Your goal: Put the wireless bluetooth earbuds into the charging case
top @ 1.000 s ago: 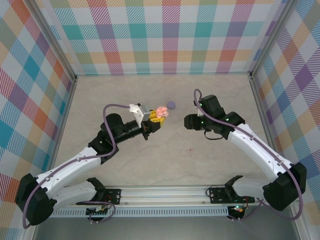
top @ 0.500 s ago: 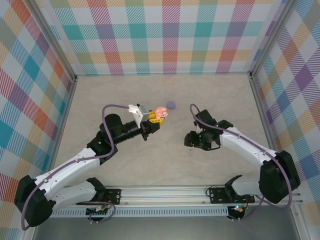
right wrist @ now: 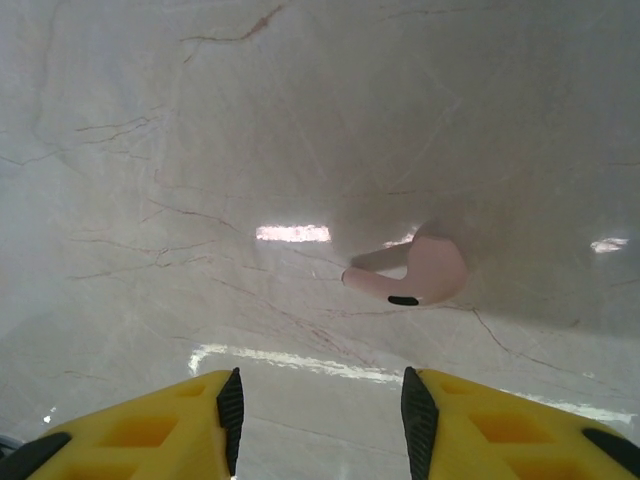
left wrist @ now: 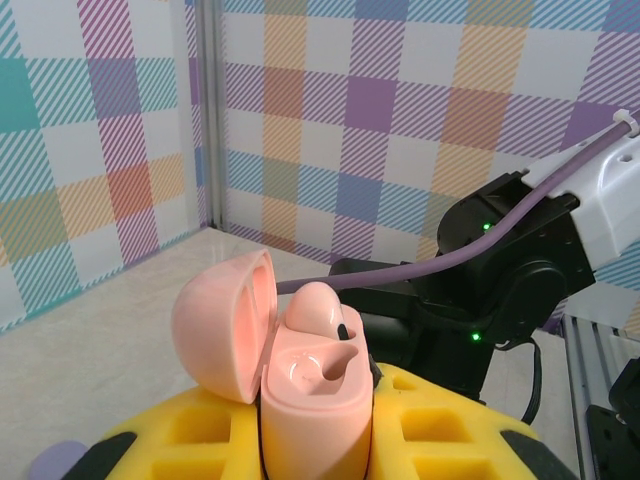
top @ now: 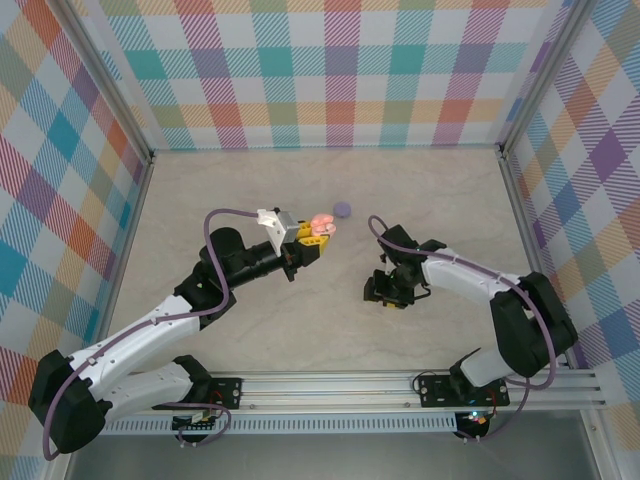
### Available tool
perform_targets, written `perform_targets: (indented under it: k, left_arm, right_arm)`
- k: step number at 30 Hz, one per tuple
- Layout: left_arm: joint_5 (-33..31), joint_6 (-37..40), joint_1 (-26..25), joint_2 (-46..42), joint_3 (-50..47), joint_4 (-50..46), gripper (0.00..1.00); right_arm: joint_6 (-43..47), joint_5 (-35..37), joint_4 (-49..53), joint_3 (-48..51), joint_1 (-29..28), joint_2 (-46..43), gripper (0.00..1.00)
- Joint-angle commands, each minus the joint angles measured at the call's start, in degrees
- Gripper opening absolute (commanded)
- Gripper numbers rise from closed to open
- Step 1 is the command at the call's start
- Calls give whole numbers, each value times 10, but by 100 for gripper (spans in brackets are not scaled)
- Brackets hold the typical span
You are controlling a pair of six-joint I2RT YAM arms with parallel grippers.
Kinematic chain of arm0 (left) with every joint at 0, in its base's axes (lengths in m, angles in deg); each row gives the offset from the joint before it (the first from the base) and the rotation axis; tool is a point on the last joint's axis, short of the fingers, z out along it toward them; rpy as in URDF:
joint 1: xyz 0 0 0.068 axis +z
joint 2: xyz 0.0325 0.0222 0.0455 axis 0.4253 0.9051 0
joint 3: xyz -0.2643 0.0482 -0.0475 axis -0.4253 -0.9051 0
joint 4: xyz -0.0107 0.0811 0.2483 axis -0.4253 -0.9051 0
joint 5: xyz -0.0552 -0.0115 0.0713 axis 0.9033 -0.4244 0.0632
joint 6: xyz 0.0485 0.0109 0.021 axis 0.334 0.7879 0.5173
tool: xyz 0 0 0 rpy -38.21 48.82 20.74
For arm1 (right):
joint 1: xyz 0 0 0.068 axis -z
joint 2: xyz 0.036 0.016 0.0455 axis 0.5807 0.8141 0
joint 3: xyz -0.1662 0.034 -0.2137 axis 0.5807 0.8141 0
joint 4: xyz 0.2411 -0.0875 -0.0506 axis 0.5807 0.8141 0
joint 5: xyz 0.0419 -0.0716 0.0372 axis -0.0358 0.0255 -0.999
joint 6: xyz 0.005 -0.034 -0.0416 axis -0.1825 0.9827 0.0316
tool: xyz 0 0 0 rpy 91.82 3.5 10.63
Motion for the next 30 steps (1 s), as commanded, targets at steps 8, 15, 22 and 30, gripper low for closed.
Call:
perform_targets:
  k: [8, 15, 22, 30]
  left_arm:
    - [1, -11, -9, 5, 7, 23, 16]
    - [2, -12, -8, 7, 7, 24, 16]
    - [1, -12, -9, 5, 7, 22, 16]
    - [-2, -10, -8, -1, 5, 18, 16]
  right_arm:
    - [-23, 34, -2, -19, -2, 47, 46]
    - [-4, 57, 0, -46, -2, 78, 45]
    - [31, 73, 24, -95, -10, 129, 42]
    - [79, 114, 74, -127, -29, 149, 41]
